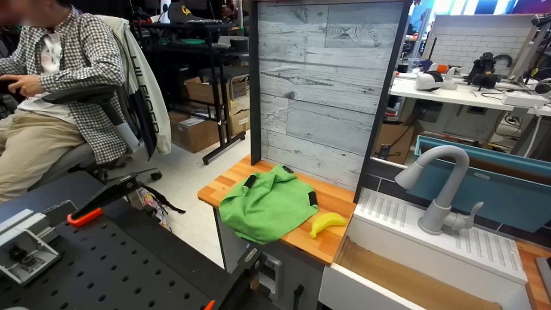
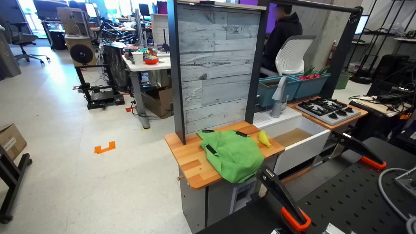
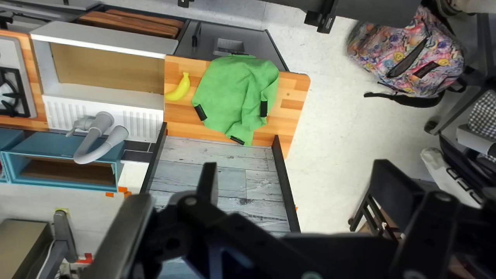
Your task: Turn the faucet to the right
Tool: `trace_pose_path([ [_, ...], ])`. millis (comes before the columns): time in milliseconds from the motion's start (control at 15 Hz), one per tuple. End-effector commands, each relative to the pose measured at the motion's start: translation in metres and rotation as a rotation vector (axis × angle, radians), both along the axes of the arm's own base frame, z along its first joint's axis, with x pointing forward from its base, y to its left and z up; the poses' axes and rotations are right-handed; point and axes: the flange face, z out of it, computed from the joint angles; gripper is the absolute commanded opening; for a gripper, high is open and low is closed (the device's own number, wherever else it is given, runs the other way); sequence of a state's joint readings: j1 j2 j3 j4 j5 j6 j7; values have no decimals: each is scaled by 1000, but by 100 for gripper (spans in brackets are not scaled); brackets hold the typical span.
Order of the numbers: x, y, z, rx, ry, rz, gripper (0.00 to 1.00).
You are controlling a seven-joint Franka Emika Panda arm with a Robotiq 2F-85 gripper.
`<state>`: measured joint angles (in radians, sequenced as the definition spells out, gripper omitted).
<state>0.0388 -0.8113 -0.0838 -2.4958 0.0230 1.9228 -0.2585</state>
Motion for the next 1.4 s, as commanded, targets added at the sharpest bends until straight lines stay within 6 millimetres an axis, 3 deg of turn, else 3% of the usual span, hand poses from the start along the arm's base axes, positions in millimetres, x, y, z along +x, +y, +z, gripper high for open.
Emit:
trace_pose_path([
  [0,0,0,0,0,1,0,100],
  [733,0,0,0,0,1,0,100],
  [1067,27,5,-2,23,19,-66,100],
  [1333,71,9,-11,22,54,-128,100],
])
